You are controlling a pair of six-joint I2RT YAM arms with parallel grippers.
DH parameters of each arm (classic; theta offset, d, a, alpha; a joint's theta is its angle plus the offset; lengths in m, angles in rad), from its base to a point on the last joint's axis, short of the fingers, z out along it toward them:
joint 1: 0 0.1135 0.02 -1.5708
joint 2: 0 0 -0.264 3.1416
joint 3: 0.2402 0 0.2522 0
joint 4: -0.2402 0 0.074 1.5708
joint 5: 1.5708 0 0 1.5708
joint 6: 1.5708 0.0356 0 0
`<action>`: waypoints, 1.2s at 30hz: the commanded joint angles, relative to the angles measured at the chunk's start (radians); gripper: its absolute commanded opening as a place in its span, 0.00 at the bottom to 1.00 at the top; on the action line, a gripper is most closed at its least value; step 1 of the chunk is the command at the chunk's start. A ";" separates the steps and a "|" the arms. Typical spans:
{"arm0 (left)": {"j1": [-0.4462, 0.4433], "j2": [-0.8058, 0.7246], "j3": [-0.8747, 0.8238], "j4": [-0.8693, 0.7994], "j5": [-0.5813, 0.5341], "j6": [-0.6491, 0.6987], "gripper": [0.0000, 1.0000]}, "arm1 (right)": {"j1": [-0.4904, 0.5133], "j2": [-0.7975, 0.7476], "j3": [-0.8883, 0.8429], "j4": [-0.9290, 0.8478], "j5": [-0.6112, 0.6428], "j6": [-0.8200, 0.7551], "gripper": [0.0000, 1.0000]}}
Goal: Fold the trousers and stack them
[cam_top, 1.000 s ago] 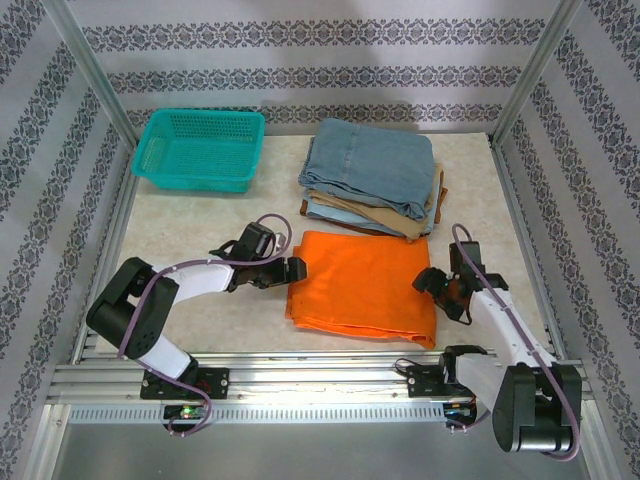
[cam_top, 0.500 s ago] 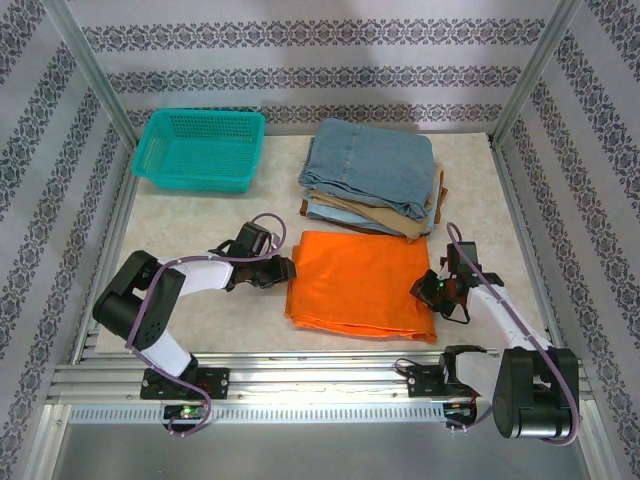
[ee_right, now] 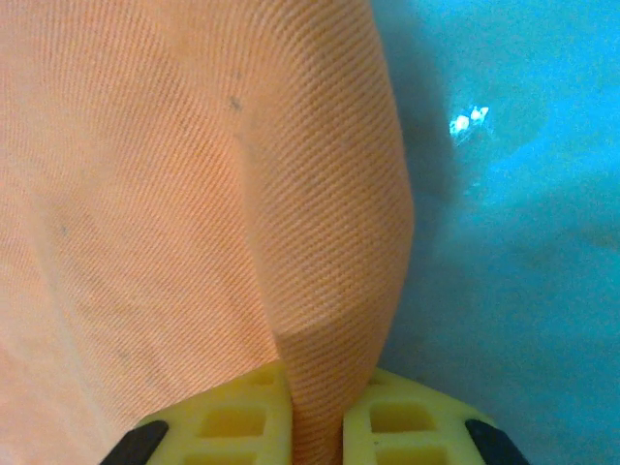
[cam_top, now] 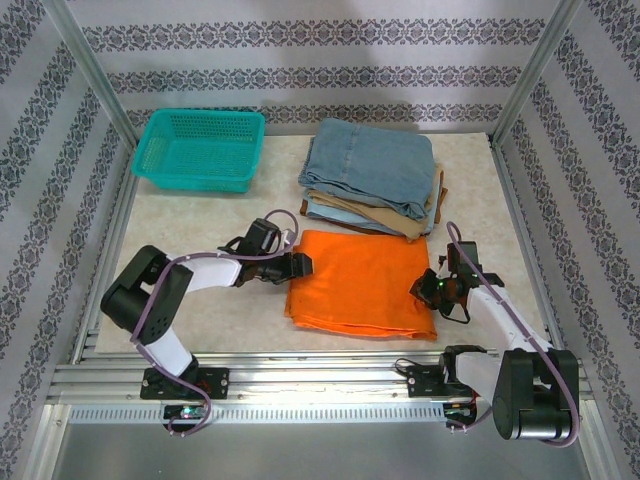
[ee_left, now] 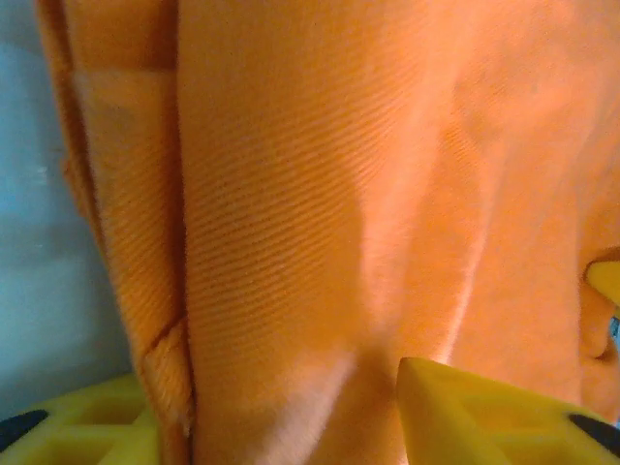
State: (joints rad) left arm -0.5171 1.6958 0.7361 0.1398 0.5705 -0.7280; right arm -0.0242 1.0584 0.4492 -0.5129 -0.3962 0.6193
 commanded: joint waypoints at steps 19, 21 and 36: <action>-0.027 -0.363 0.103 -0.263 -0.048 0.046 0.00 | 0.105 -0.373 0.124 -0.236 -0.055 0.050 0.00; -0.030 -0.401 0.121 -0.309 -0.056 0.052 0.00 | 0.128 -0.392 0.148 -0.254 -0.051 0.064 0.00; -0.032 -0.553 0.392 -0.599 -0.166 0.179 0.00 | 0.423 -0.327 0.471 -0.284 0.122 0.122 0.00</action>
State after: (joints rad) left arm -0.5442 1.1488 1.0275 -0.4332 0.4610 -0.6292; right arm 0.3809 0.7048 0.8452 -0.8139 -0.3168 0.7387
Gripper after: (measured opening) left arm 0.088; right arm 0.061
